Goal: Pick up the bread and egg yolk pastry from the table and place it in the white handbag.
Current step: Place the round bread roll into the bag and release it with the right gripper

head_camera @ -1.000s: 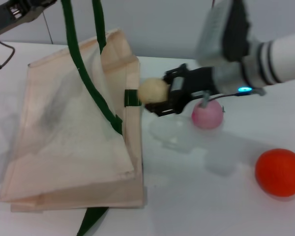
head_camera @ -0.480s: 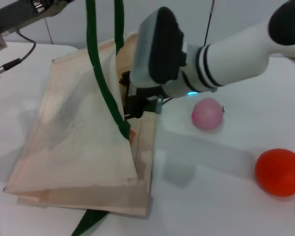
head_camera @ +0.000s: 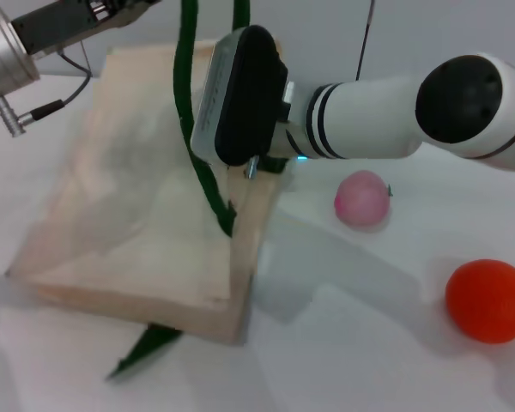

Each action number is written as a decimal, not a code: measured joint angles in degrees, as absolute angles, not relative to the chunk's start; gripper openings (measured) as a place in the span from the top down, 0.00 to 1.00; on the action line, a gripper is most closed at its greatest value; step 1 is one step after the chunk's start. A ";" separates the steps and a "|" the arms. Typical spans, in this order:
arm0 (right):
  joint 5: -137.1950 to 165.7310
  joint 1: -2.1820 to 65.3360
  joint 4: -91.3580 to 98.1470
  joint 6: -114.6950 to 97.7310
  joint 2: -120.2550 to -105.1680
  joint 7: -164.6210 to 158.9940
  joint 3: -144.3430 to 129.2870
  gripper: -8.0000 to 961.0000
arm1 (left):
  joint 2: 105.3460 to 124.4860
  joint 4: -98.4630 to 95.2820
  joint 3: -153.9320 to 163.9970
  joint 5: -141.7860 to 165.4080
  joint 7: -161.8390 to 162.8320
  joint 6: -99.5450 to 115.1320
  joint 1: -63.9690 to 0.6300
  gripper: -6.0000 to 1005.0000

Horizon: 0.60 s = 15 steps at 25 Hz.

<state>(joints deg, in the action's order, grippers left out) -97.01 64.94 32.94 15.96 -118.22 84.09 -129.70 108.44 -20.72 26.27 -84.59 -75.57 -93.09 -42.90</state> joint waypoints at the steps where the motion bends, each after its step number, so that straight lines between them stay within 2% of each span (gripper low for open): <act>1: -97.52 64.91 32.94 15.36 -118.24 84.14 -129.92 0.31 | 108.59 -20.69 26.28 -84.56 -75.59 -93.09 -43.03 0.88; 15: -98.15 63.90 34.61 12.73 -118.15 84.84 -131.50 0.32 | 108.89 -20.65 25.99 -83.93 -75.76 -91.18 -42.63 0.88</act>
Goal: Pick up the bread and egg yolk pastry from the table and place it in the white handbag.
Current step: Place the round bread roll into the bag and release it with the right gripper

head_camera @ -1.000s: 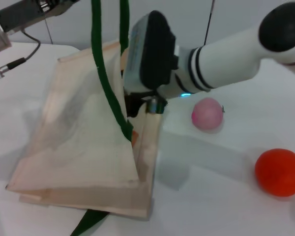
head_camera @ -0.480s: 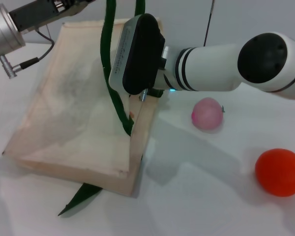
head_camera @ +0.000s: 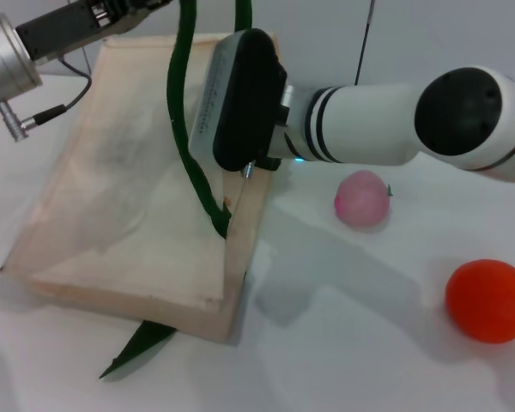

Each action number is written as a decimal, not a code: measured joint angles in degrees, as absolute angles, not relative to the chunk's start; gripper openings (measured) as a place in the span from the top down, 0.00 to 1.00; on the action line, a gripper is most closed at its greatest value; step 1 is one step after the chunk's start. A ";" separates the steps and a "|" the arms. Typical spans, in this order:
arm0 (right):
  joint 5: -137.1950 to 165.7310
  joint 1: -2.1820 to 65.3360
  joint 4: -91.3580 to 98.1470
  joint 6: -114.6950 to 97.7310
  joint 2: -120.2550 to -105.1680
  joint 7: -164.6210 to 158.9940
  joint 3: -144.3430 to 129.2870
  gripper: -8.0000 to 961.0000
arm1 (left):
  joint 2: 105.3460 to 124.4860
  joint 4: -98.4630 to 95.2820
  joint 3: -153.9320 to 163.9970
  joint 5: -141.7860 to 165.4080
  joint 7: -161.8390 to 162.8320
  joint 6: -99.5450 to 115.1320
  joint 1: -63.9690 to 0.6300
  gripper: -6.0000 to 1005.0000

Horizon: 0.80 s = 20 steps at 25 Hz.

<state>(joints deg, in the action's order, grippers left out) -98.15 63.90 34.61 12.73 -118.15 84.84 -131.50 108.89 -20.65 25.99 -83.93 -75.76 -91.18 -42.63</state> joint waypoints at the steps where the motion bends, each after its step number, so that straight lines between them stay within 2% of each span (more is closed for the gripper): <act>1: -98.37 63.50 34.78 12.64 -118.06 84.70 -131.36 0.32 | 108.89 -20.65 25.89 -83.93 -75.76 -90.91 -42.39 0.88; 3: -99.51 62.75 35.41 12.63 -117.80 84.61 -131.13 0.32 | 108.81 -20.65 25.82 -83.93 -75.76 -90.41 -41.78 0.88; 14: -101.23 54.64 39.04 16.66 -116.12 84.98 -126.02 0.07 | 107.96 -21.12 25.39 -84.45 -75.76 -87.68 -38.08 0.88; 20: -101.13 48.95 38.87 20.10 -114.17 85.09 -117.82 0.07 | 107.56 -21.16 25.40 -85.01 -75.76 -86.43 -36.79 0.88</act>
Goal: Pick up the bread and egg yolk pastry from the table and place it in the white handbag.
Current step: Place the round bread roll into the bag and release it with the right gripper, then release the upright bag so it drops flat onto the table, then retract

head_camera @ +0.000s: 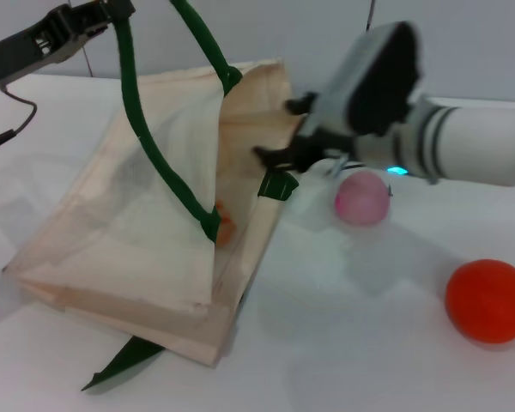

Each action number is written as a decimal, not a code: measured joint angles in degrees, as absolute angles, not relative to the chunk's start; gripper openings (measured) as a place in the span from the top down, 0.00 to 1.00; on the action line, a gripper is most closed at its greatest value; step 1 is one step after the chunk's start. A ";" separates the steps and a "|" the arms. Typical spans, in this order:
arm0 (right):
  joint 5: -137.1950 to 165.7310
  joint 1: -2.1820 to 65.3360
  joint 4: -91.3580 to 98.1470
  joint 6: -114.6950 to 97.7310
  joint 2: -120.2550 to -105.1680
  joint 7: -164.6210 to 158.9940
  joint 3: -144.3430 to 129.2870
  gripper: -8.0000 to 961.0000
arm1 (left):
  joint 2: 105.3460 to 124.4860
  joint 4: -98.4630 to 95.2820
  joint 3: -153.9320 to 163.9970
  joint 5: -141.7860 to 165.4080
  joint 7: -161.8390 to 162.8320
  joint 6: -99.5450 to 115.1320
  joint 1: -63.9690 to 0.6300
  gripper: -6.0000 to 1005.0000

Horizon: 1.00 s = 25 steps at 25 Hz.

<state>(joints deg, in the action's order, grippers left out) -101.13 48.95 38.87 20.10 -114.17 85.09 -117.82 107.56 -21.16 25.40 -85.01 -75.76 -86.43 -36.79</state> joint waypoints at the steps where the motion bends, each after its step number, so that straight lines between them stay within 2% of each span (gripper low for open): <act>1: -101.12 47.60 38.87 20.04 -113.59 85.10 -116.08 0.07 | 107.53 -21.16 25.40 -85.02 -75.76 -85.83 -36.67 0.88; 5: -99.17 42.59 38.84 18.92 -112.17 85.08 -107.04 0.07 | 107.59 -20.86 25.40 -84.75 -75.76 -82.00 -35.96 0.88; 7: -96.78 40.22 39.16 18.74 -112.29 85.08 -100.73 0.07 | 107.86 -20.80 25.40 -84.71 -75.76 -79.39 -35.41 0.88; 9: -93.82 37.39 40.37 18.67 -113.12 85.10 -93.57 0.07 | 108.03 -20.79 25.47 -84.70 -75.76 -77.49 -35.06 0.88; 14: -89.14 32.66 44.56 18.46 -116.36 87.30 -80.78 0.07 | 108.69 -20.15 26.00 -84.60 -77.14 -71.89 -34.77 0.88; 22: -95.08 32.17 44.15 17.99 -116.47 88.93 -78.89 0.07 | 109.32 -17.05 26.18 -84.53 -85.84 -69.06 -35.73 0.46; 25: -95.68 32.22 43.96 17.99 -116.40 88.96 -78.60 0.07 | 109.72 -17.01 25.87 -84.85 -88.15 -70.04 -35.74 0.40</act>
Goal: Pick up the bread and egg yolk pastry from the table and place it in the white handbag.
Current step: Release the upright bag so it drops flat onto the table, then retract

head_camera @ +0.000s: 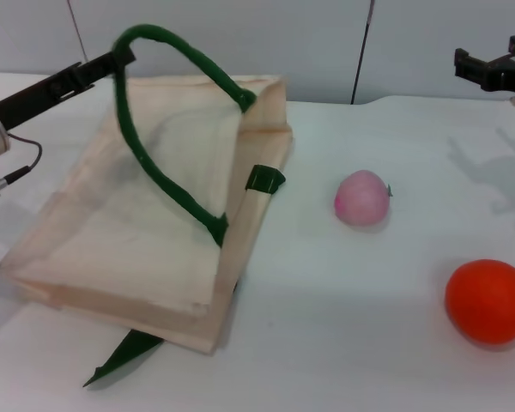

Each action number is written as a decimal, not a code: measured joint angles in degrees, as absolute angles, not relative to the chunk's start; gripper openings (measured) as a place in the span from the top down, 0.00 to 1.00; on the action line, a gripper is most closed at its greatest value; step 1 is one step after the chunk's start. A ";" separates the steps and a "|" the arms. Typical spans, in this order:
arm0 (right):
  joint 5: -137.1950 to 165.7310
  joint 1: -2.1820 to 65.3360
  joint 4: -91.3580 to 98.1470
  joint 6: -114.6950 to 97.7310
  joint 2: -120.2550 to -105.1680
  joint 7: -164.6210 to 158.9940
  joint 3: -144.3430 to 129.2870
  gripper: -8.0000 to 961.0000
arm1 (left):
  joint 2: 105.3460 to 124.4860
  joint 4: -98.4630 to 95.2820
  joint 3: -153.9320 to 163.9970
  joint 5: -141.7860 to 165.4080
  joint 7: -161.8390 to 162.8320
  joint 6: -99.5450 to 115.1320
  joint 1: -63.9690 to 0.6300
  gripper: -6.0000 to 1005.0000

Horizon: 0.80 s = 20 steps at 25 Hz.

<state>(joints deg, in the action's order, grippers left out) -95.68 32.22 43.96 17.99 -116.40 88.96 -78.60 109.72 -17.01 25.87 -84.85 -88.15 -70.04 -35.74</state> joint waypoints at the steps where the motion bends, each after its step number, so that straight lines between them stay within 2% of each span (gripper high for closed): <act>1: -95.76 32.22 43.92 17.99 -116.39 88.99 -78.36 0.07 | 109.84 -17.01 25.87 -84.96 -89.01 -71.01 -35.75 0.38; 14: -96.97 32.41 43.40 18.37 -116.38 89.18 -77.14 0.07 | 111.20 -17.30 25.43 -84.95 -96.68 -77.31 -35.99 0.13; 20: -113.60 32.09 40.42 22.46 -116.52 104.28 -74.62 0.07 | 112.44 -17.07 24.72 -93.68 -103.12 -77.09 -34.05 0.13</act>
<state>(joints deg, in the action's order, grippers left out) -113.60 32.09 40.42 22.46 -116.52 104.28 -74.62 112.44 -17.07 24.72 -93.68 -103.12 -77.09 -34.05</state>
